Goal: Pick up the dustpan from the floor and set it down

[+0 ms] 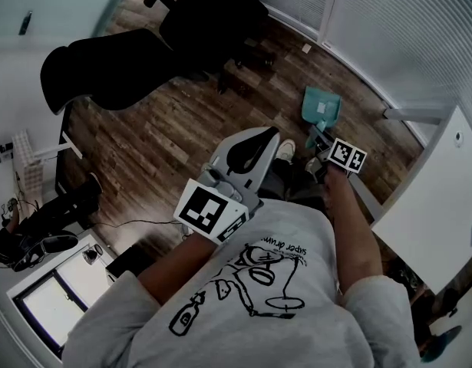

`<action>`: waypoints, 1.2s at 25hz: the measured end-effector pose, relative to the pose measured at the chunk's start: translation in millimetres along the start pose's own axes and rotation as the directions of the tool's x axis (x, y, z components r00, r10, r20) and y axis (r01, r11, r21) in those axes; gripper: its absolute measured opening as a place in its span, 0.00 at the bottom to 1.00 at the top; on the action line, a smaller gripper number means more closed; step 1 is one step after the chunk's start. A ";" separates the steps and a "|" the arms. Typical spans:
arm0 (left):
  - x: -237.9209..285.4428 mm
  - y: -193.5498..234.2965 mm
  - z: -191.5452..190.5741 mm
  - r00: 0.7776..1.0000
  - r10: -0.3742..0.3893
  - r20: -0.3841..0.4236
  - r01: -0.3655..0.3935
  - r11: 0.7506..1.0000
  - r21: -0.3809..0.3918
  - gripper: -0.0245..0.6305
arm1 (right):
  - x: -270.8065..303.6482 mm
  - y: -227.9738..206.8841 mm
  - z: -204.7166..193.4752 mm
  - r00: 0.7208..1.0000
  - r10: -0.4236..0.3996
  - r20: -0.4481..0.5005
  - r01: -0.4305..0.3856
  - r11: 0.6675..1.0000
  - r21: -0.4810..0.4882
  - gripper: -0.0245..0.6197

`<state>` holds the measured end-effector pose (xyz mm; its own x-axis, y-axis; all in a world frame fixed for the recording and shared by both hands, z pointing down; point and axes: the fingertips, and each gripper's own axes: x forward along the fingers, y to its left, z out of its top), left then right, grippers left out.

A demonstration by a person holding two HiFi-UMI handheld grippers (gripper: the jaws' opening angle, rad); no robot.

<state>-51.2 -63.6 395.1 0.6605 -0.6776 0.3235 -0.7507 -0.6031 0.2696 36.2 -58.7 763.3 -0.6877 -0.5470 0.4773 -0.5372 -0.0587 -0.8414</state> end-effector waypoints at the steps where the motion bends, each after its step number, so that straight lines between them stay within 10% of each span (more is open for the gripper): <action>1: 0.2 -0.9 0.3 1.000 -0.002 0.003 0.002 1.000 0.000 0.04 | -2.6 2.9 -0.1 1.000 0.005 -0.002 -0.005 1.000 -0.006 0.16; 30: 9.0 -22.9 35.2 0.993 -0.042 0.107 0.038 0.999 0.038 0.04 | -131.3 160.4 56.5 0.976 0.201 0.079 -0.183 0.964 -0.195 0.17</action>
<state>-27.7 -70.7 359.9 0.6890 -0.6929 0.2125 -0.7240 -0.6441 0.2471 67.9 -43.4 551.4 -0.7411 -0.6117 0.2767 -0.4871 0.2062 -0.8487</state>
